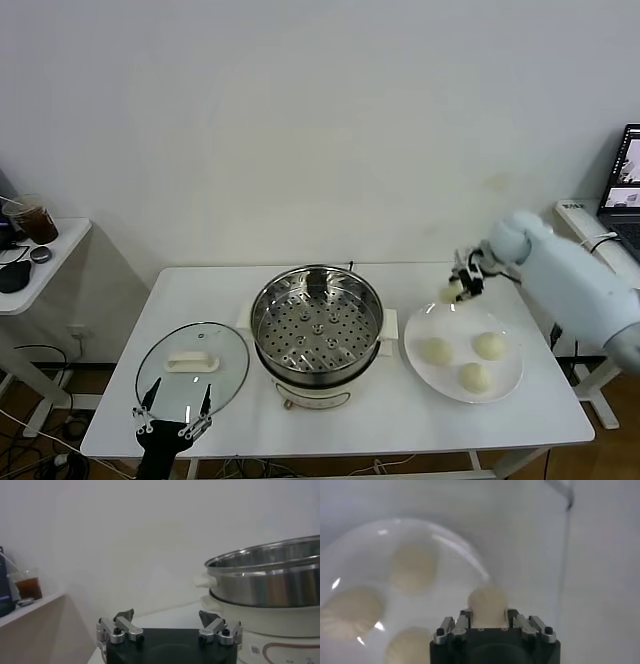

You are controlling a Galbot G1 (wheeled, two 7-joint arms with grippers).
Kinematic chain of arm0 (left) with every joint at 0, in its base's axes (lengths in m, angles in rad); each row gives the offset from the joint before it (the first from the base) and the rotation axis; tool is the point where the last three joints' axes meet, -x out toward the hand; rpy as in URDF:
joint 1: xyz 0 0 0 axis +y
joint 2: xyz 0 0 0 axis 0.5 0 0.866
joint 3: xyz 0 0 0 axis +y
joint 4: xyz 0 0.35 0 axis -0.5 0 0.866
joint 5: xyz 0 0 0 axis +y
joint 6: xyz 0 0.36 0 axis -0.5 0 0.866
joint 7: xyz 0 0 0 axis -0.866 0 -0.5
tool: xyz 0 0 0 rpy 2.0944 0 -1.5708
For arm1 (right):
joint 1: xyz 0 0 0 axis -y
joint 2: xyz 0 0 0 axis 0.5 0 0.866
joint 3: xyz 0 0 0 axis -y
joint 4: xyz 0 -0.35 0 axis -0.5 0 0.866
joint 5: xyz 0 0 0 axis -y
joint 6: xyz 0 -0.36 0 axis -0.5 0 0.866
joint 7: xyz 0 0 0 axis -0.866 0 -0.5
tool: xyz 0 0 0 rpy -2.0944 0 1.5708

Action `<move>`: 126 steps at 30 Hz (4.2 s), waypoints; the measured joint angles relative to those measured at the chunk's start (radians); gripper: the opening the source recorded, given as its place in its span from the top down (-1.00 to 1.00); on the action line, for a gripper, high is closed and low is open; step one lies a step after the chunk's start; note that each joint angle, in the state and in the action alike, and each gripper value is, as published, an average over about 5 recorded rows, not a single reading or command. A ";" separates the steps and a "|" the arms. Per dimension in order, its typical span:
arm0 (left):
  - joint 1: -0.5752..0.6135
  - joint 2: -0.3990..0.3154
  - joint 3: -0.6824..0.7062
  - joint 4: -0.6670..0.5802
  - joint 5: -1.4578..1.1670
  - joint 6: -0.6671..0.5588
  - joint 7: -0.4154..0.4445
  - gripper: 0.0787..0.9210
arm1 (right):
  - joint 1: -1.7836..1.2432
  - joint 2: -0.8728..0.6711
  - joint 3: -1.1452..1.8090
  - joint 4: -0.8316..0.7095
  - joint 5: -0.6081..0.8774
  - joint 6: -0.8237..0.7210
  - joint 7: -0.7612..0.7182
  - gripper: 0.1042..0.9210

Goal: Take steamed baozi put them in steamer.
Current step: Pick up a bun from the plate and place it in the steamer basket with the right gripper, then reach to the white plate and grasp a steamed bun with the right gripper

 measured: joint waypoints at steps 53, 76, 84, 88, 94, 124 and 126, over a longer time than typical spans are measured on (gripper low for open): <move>-0.030 -0.019 -0.041 0.017 -0.013 -0.015 -0.002 -0.77 | 0.203 0.497 -0.446 -0.059 -0.214 0.708 0.210 -0.10; -0.056 0.001 -0.035 0.029 -0.023 0.024 -0.024 -0.77 | 0.364 0.313 -0.507 0.185 0.174 0.340 0.168 -0.76; -0.077 0.018 -0.029 0.036 -0.032 0.071 -0.032 -0.77 | 0.457 0.105 -0.545 0.397 0.348 -0.035 0.108 -0.76; -0.086 0.023 -0.027 0.043 -0.039 0.078 -0.028 -0.77 | 0.461 -0.012 -0.549 0.464 0.371 -0.170 0.082 -0.76; -0.095 0.025 -0.023 0.046 -0.041 0.091 -0.026 -0.77 | 0.403 -0.160 -0.528 0.503 0.336 -0.269 0.040 -0.76; -0.077 0.023 -0.052 0.056 -0.035 0.105 -0.025 -0.77 | -0.132 -0.139 -0.174 0.236 0.066 -0.218 0.010 -0.76; -0.076 0.024 -0.053 0.056 -0.034 0.106 -0.024 -0.77 | -0.151 -0.123 -0.160 0.218 0.054 -0.215 0.016 -0.76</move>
